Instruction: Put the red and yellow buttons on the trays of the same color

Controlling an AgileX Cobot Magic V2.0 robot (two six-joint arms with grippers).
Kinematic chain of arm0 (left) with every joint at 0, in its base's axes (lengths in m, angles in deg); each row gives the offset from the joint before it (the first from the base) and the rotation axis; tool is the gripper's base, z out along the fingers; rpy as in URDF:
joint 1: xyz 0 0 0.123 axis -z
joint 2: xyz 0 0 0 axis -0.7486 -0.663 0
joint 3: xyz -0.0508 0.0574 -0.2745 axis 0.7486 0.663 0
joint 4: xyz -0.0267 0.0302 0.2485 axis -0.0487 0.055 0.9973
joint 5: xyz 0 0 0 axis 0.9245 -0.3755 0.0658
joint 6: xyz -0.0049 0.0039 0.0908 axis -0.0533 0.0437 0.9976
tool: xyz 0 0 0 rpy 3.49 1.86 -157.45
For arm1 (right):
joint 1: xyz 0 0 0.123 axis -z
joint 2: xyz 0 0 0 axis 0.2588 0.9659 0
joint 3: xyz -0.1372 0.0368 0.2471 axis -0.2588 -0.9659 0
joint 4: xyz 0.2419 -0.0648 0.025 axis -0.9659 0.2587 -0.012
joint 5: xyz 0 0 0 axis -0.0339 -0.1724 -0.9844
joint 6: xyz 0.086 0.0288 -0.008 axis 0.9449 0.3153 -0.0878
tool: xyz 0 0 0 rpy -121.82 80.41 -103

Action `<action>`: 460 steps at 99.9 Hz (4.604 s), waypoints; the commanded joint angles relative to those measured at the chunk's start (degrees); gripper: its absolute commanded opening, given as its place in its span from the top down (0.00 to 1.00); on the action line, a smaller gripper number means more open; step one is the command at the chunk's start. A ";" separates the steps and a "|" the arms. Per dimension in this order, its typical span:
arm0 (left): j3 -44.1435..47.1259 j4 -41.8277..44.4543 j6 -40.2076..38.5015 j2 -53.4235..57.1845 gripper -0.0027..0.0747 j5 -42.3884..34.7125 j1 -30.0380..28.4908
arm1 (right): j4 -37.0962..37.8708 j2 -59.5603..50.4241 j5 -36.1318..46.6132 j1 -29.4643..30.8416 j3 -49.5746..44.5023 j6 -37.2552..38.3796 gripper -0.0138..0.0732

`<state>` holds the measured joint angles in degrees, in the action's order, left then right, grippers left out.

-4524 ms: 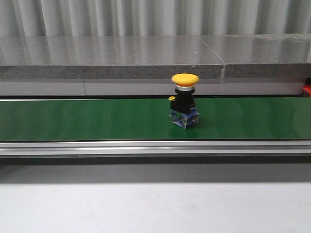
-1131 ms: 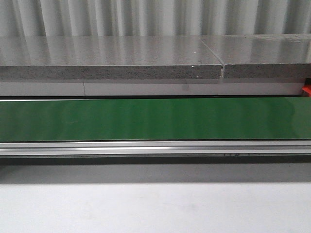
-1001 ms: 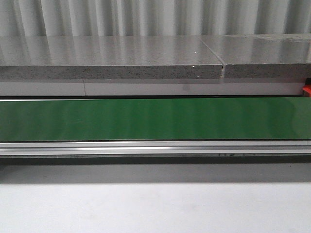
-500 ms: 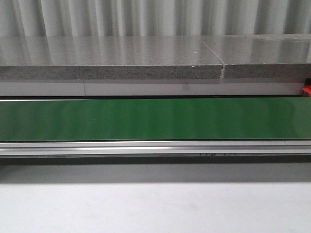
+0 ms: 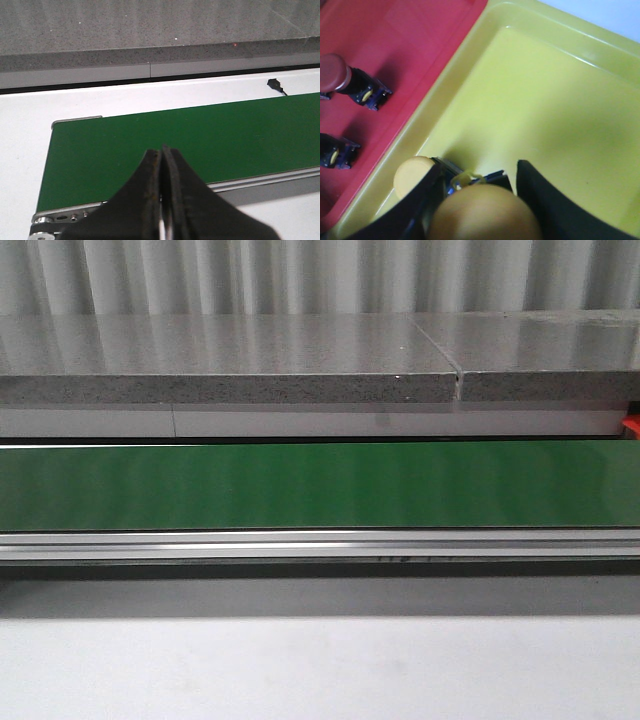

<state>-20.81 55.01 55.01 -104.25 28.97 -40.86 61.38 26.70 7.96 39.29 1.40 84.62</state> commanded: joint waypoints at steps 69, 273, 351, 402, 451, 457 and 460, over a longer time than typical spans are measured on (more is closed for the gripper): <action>-1.57 -0.90 0.13 -0.35 0.99 -3.99 0.43 | -0.02 -0.44 19.78 -6.10 -10.32 -1.66 0.77; -1.57 -0.90 0.13 -0.35 0.99 -3.99 0.43 | -1.26 -8.61 19.55 -7.93 -10.02 -1.66 0.28; -1.57 -0.90 0.13 -0.35 0.99 -3.99 0.43 | -1.23 -25.52 18.25 -45.53 -3.93 -10.89 0.28; -1.57 -0.90 0.13 -0.35 0.99 -3.99 0.43 | -0.78 -53.07 14.99 -51.58 -19.76 -15.49 0.33; -1.57 -0.90 0.13 -0.35 0.99 -3.99 0.43 | -0.84 -61.69 4.65 -51.58 -23.14 -15.44 0.92; -1.57 -0.90 0.13 -0.35 0.99 -3.99 0.43 | -0.84 -61.69 4.58 -51.58 -23.14 -15.44 0.92; -1.57 -0.90 0.13 -0.35 0.99 -3.99 0.43 | -0.84 -61.69 4.52 -51.58 -23.14 -15.44 0.92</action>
<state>-20.81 55.01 55.01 -104.25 28.97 -40.86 60.69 -35.31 9.03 -12.32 -23.16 69.50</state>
